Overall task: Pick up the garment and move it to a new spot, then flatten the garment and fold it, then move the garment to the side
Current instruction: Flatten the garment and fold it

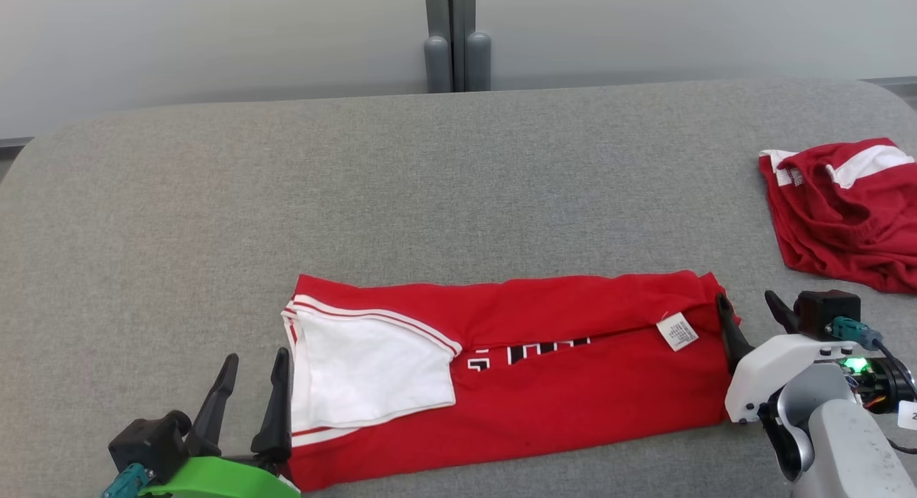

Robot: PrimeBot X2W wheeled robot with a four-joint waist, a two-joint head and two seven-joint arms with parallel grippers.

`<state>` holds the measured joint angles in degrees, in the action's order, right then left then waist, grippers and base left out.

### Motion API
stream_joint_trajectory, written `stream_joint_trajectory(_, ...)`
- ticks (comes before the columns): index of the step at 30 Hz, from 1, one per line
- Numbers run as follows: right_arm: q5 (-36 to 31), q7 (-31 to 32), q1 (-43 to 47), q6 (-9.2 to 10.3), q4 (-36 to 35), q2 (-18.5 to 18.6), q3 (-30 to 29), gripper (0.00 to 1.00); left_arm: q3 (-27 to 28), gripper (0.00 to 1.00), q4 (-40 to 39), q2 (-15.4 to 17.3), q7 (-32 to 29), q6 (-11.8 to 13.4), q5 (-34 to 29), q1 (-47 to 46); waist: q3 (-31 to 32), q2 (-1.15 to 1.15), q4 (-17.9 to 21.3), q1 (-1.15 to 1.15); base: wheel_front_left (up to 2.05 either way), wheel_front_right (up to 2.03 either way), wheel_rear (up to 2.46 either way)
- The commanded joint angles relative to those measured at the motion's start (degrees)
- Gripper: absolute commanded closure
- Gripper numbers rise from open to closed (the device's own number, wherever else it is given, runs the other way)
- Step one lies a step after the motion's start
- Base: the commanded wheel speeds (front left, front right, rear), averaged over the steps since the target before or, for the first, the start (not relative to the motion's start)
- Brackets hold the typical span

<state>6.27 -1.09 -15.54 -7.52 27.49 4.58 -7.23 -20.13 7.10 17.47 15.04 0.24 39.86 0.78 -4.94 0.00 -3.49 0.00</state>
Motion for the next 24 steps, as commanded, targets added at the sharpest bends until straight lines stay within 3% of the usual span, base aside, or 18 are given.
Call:
stream_joint_trajectory(1,-0.75,-0.68,-0.77,0.07,1.96,-0.01,-0.77,0.00,0.64,0.00,0.32,-0.25,0.16,-0.40,-0.63,0.85,-0.13,0.00,-0.72,0.00,0.00,0.00,0.00)
stream_joint_trajectory(12,-4.27,-4.87,-2.53,0.07,13.97,-0.84,-0.47,0.00,3.03,0.00,1.69,-2.42,0.17,-2.27,-3.09,1.71,-0.45,0.00,-1.88,0.00,0.00,0.00,0.00)
stream_joint_trajectory(14,-5.60,-5.64,-2.76,0.07,15.82,-1.00,0.28,0.31,3.26,0.00,1.82,-2.94,0.16,-2.47,-3.39,1.86,-0.47,0.00,-1.74,0.00,0.00,0.00,0.00)
stream_joint_trajectory(15,-5.96,-5.95,-2.94,0.07,16.78,-1.17,0.54,0.66,3.28,0.00,1.89,-3.14,0.16,-2.69,-3.57,1.88,-0.45,0.00,-1.66,0.00,0.00,0.00,0.00)
stream_joint_trajectory(17,-6.29,-6.45,-3.57,0.07,18.35,-1.32,0.78,0.95,3.25,0.00,2.01,-3.46,0.17,-2.90,-3.91,1.76,-0.42,0.00,-1.52,0.00,0.00,0.00,0.00)
stream_joint_trajectory(18,-6.43,-6.72,-3.85,0.07,19.00,-1.38,0.85,1.00,3.19,0.00,2.10,-3.62,0.16,-3.12,-4.07,1.69,-0.39,0.00,-1.47,0.00,0.00,0.00,0.00)
stream_joint_trajectory(24,-6.33,-8.65,-6.28,0.08,21.70,-1.38,-0.04,1.00,2.83,0.00,2.47,-4.84,0.16,-3.86,-5.58,1.27,0.13,0.00,-1.06,0.00,0.00,0.00,0.00)
